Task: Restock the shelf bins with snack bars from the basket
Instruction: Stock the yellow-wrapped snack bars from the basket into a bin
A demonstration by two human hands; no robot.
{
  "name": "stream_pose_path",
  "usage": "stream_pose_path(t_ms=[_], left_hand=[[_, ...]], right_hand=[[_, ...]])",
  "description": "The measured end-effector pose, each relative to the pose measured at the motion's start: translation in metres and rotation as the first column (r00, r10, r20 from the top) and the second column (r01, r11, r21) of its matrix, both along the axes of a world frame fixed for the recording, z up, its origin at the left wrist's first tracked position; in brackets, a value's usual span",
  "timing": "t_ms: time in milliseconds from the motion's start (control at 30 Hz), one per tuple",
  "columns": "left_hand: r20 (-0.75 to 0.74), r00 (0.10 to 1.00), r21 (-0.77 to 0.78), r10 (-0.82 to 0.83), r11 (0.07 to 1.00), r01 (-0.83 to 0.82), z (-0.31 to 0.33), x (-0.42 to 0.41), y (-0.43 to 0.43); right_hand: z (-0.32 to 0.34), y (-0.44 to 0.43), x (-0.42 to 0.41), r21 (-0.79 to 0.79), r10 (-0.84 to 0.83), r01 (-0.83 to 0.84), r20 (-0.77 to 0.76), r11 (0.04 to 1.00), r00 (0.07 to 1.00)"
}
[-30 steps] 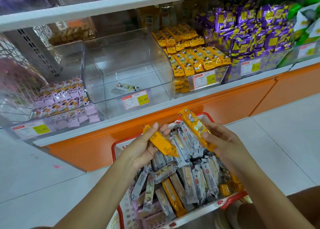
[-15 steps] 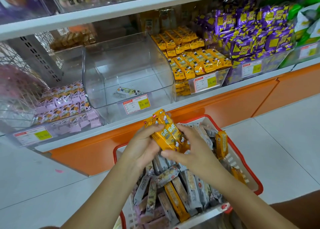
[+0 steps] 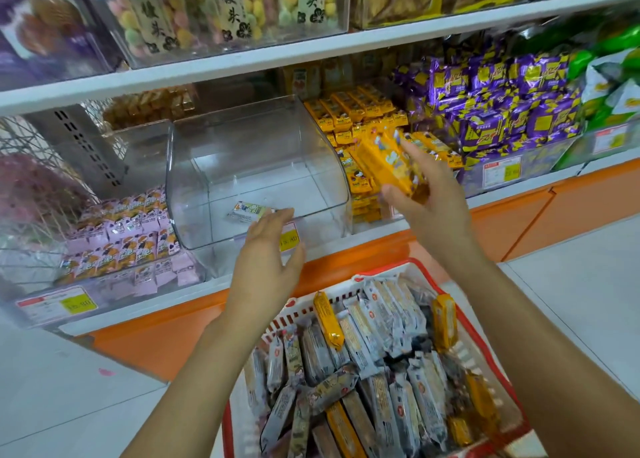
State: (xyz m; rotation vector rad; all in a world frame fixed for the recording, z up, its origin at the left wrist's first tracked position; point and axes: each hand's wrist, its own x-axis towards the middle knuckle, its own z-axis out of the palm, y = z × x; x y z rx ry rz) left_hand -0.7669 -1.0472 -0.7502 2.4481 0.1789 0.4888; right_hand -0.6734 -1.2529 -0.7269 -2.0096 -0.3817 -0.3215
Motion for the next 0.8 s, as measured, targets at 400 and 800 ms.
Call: stream_pose_path(t_ms=[400,800], left_hand=[[-0.091,0.995,0.178,-0.042,0.982,0.058,-0.012,0.011,0.010],[-0.060,0.994,0.140,-0.094,0.985,0.102,-0.016,-0.002,0.009]], right_hand=[[-0.002,0.070,0.078,-0.520,-0.206,0.210,0.067,0.828,0.976],[-0.009,0.065,0.055,-0.508,-0.038,0.084,0.100,0.857,0.994]])
